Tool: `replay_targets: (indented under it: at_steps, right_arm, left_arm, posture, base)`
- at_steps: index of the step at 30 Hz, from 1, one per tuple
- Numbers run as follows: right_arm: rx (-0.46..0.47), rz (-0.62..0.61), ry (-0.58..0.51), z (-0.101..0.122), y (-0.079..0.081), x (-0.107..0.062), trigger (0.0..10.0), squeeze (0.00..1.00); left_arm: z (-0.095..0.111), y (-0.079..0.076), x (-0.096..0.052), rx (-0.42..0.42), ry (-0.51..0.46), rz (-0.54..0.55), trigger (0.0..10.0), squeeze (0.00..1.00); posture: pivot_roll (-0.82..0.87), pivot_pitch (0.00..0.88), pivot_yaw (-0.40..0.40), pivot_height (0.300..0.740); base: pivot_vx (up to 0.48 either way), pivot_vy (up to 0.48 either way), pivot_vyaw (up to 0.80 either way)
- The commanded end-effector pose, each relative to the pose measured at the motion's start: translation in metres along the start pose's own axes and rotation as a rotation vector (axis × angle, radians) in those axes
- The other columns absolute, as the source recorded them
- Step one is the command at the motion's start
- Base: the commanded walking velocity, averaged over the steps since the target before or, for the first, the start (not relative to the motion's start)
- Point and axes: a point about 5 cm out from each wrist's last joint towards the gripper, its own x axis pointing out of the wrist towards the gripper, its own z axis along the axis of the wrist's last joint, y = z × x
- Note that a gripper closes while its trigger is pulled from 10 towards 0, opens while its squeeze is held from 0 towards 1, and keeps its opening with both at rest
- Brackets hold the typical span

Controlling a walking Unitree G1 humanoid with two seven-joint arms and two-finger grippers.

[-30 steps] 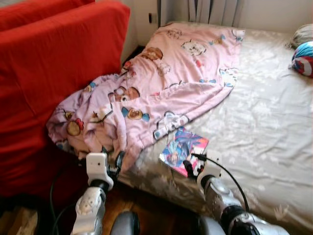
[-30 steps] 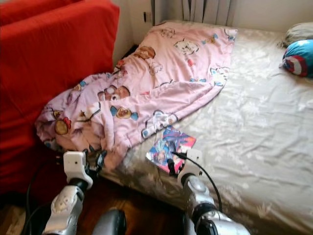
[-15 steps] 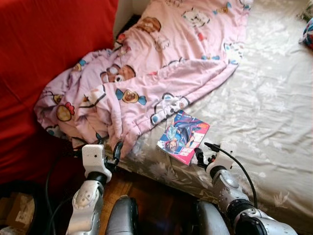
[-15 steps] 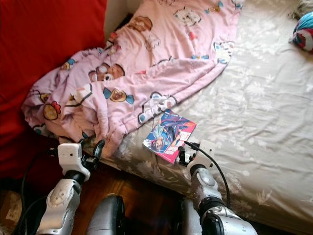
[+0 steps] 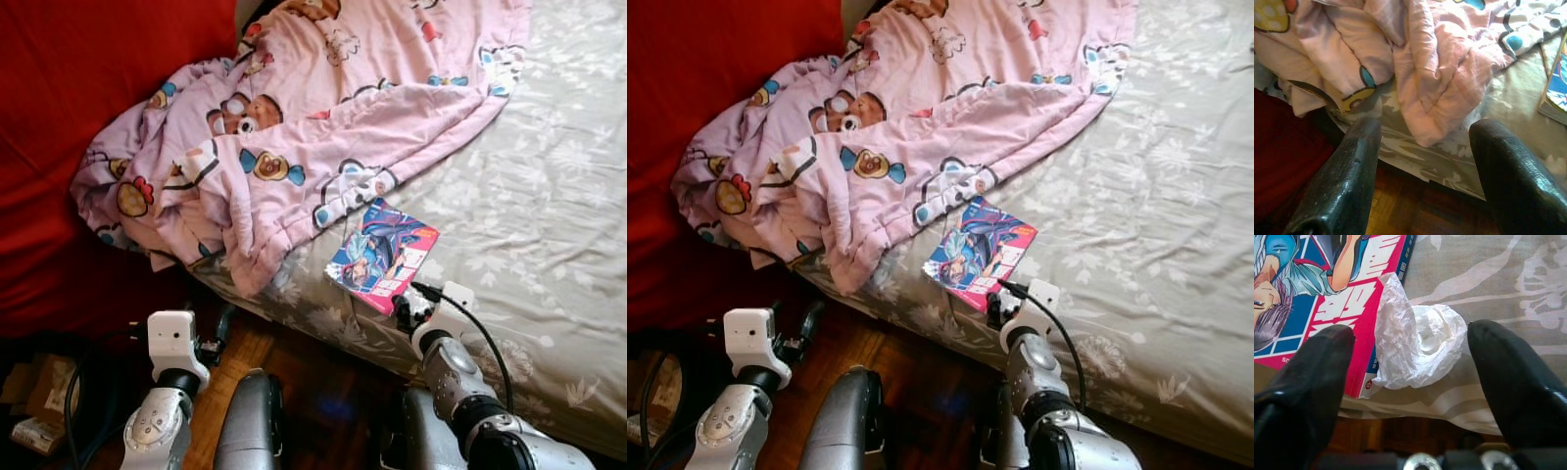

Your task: Clean up the room

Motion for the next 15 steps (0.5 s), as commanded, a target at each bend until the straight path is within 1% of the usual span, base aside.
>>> replay_targets:
  at_steps: [1, 10, 15]
  right_arm:
    - [0.026, -0.015, 0.033, -0.0096, -0.0022, -0.0022, 0.0, 0.00]
    - [0.027, -0.018, 0.036, -0.0108, -0.0038, -0.0027, 0.0, 0.00]
    - [0.035, -0.039, 0.036, -0.0118, -0.0110, -0.0040, 0.0, 0.00]
  left_arm:
    - [-0.0056, 0.0026, -0.0073, 0.021, 0.042, 0.002, 10.0, 0.00]
    - [-0.0055, 0.0037, -0.0085, 0.027, 0.060, 0.006, 10.0, 0.00]
    - [-0.0054, 0.0038, -0.0075, 0.028, 0.064, 0.011, 10.0, 0.00]
  posture:
    - [0.21, 0.403, 0.050, 0.636]
    - [0.22, 0.400, 0.050, 0.636]
    - [0.21, 0.393, 0.049, 0.636]
  base:
    - [0.000, 0.000, 0.00]
    - [0.000, 0.000, 0.00]
    - [0.000, 0.000, 0.00]
